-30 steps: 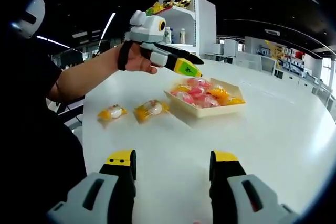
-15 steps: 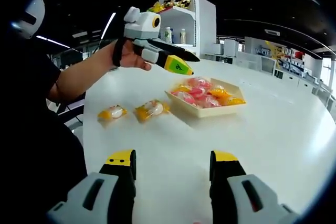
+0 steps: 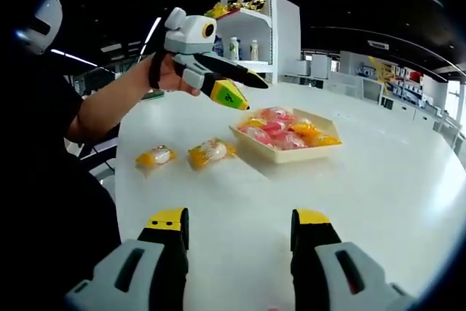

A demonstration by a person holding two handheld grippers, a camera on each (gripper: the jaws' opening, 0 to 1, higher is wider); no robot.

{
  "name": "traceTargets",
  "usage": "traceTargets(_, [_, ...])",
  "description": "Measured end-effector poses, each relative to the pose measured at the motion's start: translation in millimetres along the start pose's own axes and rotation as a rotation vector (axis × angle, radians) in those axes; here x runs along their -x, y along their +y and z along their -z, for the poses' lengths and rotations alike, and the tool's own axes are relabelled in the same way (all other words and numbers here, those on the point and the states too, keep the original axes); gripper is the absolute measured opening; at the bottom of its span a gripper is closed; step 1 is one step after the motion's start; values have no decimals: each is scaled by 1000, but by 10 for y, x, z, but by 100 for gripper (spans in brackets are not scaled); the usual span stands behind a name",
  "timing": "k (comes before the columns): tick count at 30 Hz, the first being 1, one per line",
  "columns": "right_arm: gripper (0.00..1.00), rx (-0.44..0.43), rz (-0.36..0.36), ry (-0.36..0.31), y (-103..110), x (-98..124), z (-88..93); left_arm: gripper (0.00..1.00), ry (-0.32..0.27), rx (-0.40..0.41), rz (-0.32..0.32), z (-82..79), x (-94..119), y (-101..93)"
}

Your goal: Pick up the marshmallows scattered on the table and place them into the bowl on the table

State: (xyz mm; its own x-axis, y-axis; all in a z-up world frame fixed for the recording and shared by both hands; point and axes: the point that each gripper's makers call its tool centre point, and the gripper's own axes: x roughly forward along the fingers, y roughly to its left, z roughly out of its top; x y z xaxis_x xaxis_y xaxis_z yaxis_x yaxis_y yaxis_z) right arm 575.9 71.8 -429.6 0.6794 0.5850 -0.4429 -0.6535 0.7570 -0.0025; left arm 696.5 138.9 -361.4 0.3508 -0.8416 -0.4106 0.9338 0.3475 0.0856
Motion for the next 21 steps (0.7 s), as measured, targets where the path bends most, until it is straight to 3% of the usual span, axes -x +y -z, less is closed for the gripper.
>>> traceTargets(8, [56, 1, -1, 1, 8, -7, -1, 68, 47, -42, 48, 79, 108, -152])
traceTargets(13, [56, 3, -2, 1, 12, -10, -8, 67, 55, -74, 33, 99, 171, -152])
traceTargets(21, [56, 5, -2, -1, 8, -5, -18, 67, 89, -92, 69, 175, 256, -270])
